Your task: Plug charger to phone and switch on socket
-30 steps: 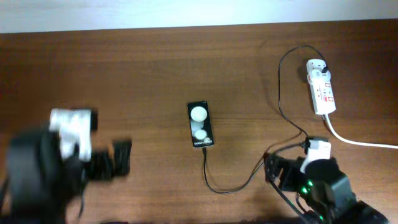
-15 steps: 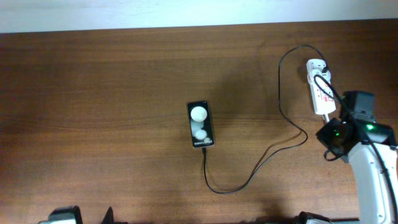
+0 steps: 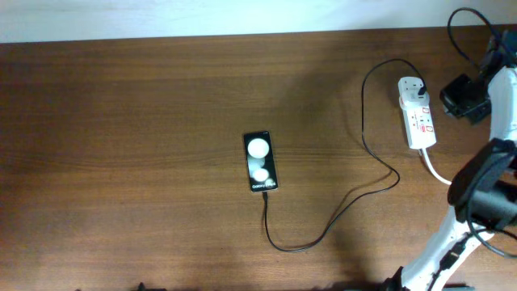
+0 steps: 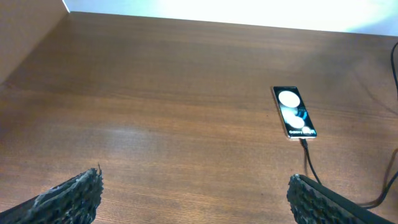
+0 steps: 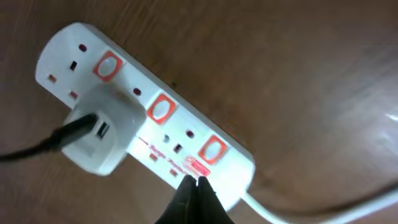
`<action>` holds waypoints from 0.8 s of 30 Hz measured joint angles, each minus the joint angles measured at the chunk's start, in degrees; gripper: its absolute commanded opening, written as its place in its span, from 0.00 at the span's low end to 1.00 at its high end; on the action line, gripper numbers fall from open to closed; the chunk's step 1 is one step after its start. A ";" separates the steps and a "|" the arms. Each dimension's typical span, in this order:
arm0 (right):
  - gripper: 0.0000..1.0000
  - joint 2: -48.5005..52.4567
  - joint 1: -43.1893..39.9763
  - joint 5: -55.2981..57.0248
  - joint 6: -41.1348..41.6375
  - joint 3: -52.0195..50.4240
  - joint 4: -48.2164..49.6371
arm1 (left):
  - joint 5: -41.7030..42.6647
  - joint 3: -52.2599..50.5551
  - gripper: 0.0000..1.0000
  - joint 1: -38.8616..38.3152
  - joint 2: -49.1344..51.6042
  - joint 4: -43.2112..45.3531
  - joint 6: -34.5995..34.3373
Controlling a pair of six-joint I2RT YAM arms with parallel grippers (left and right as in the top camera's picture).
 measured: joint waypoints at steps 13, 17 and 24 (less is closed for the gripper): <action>0.04 5.79 1.60 -2.54 -0.61 0.13 10.01 | 0.00 0.00 0.99 0.00 0.00 0.26 0.00; 0.04 9.35 2.89 -1.14 -0.83 0.57 10.71 | 0.00 0.00 0.99 0.00 0.00 0.28 0.00; 0.04 10.58 5.31 4.00 -5.62 3.67 4.70 | 0.00 0.00 0.99 0.00 0.00 0.28 0.00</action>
